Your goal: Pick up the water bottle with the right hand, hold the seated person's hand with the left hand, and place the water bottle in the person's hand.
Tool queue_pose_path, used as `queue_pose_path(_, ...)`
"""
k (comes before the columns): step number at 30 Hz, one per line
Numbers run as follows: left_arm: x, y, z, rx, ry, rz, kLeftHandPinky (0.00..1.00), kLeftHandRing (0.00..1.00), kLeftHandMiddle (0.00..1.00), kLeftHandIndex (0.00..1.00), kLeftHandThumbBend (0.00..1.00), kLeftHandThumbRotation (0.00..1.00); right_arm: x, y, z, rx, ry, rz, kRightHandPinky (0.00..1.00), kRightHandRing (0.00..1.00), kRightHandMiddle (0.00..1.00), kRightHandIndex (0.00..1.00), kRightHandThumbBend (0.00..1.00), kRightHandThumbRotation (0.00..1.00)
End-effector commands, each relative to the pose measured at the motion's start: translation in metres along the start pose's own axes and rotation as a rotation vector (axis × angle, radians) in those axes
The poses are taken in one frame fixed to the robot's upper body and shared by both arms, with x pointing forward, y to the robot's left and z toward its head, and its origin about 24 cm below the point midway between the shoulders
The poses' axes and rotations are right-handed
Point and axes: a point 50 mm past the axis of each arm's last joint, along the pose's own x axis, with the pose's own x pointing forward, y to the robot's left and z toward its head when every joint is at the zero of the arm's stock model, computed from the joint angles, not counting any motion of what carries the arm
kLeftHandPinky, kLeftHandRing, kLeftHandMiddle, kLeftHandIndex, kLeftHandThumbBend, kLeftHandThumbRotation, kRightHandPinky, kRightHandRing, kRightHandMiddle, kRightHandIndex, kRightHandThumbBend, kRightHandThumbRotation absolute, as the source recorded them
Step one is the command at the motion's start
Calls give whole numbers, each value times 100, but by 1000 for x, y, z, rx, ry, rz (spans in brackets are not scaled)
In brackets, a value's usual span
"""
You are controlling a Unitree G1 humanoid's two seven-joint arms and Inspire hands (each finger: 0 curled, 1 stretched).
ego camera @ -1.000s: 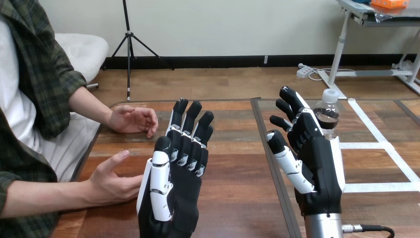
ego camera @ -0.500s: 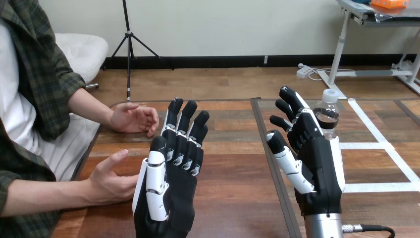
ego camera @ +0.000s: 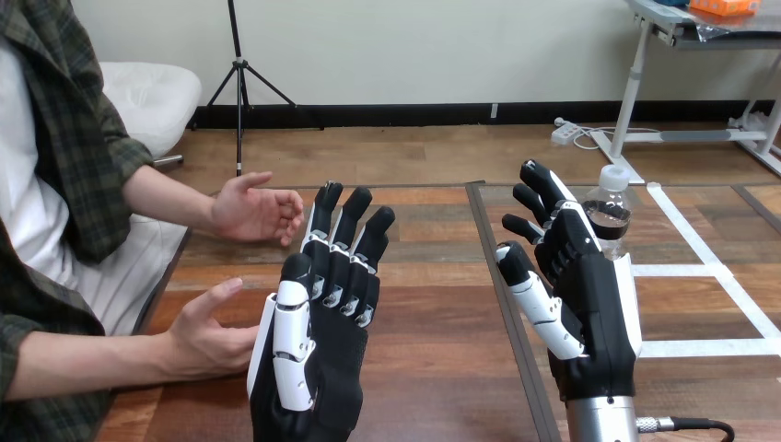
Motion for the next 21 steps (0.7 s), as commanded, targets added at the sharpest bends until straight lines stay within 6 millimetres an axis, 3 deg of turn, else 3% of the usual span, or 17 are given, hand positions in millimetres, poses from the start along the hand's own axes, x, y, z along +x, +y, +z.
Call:
queue_pose_path(1,7,-13,4,-38,-74,15,100,93,96,100,39,100,15,1,10,11,-77,1,81,91,92,88,70,62)
queue_pose_path(11,7,-12,4,-33,-73,13,100,93,97,100,39,100,19,-6,12,-29,-111,-28,86,93,94,89,72,58)
queue_pose_path(21,7,-12,4,-33,-73,14,100,93,97,100,38,100,27,-17,19,-106,-180,-47,91,96,98,92,69,43)
